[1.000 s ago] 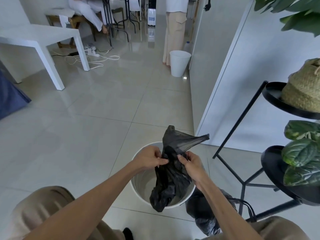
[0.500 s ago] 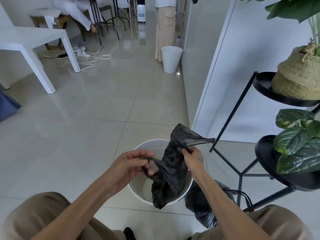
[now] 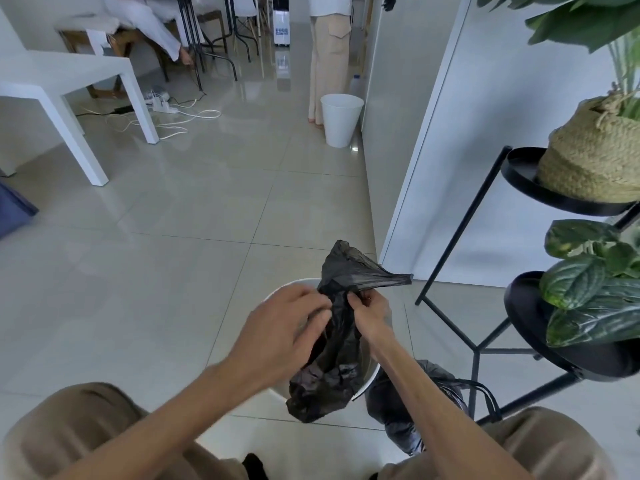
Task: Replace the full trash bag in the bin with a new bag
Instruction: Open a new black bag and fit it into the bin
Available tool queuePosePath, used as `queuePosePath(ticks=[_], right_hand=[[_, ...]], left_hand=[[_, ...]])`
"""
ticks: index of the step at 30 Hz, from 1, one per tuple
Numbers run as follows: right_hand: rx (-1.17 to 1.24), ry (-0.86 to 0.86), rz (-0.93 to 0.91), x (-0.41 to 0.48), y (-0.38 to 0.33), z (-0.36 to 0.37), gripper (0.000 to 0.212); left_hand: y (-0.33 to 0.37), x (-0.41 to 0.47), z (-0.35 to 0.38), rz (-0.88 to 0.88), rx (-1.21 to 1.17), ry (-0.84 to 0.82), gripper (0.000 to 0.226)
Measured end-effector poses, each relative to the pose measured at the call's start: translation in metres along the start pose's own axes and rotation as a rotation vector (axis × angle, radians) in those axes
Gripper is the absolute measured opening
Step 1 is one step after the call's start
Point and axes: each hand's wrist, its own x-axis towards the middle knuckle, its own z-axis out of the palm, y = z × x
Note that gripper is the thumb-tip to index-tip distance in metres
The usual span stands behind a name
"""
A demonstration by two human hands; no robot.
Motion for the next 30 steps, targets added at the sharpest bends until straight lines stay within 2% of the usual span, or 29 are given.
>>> queuePosePath(ticks=[4, 6, 8, 10, 13, 14, 17, 21, 24, 27, 30], right_hand=[[0.12, -0.078, 0.009, -0.005, 0.0, 0.001, 0.019], [0.14, -0.109, 0.01, -0.005, 0.001, -0.002, 0.016], [0.114, -0.149, 0.007, -0.004, 0.005, -0.008, 0.018], [0.075, -0.202, 0.013, -0.005, 0.008, -0.019, 0.033], [0.036, -0.27, -0.049, -0.009, 0.01, -0.038, 0.053], [0.04, -0.303, -0.074, -0.012, 0.01, -0.044, 0.053], [-0.017, -0.38, -0.152, -0.015, 0.007, -0.058, 0.034], [-0.314, -0.285, -0.288, -0.004, 0.01, -0.066, 0.02], [-0.756, -0.191, -0.364, 0.009, 0.004, -0.071, 0.027], [-0.986, -0.296, -0.222, 0.018, -0.006, -0.082, 0.056], [-0.904, -0.475, -0.006, 0.023, -0.016, -0.097, 0.065]], left_hand=[[-0.029, 0.051, 0.041, -0.109, 0.079, -0.498, 0.023], [-0.041, 0.059, 0.063, -0.104, 0.122, -0.604, 0.021], [-0.048, 0.059, 0.075, -0.125, 0.17, -0.583, 0.023], [-0.057, 0.059, 0.079, -0.192, 0.162, -0.532, 0.03], [-0.076, 0.057, 0.078, -0.327, 0.095, -0.474, 0.012], [-0.08, 0.056, 0.074, -0.384, 0.065, -0.431, 0.006], [-0.08, 0.053, 0.058, -0.454, 0.184, -0.408, 0.02], [-0.085, 0.049, 0.036, -0.512, 0.412, -0.49, 0.041], [-0.097, 0.046, 0.017, -0.53, 0.398, -0.594, 0.064], [-0.109, 0.039, -0.004, -0.594, 0.34, -0.687, 0.084], [-0.132, 0.026, -0.018, -0.704, 0.31, -0.784, 0.096]])
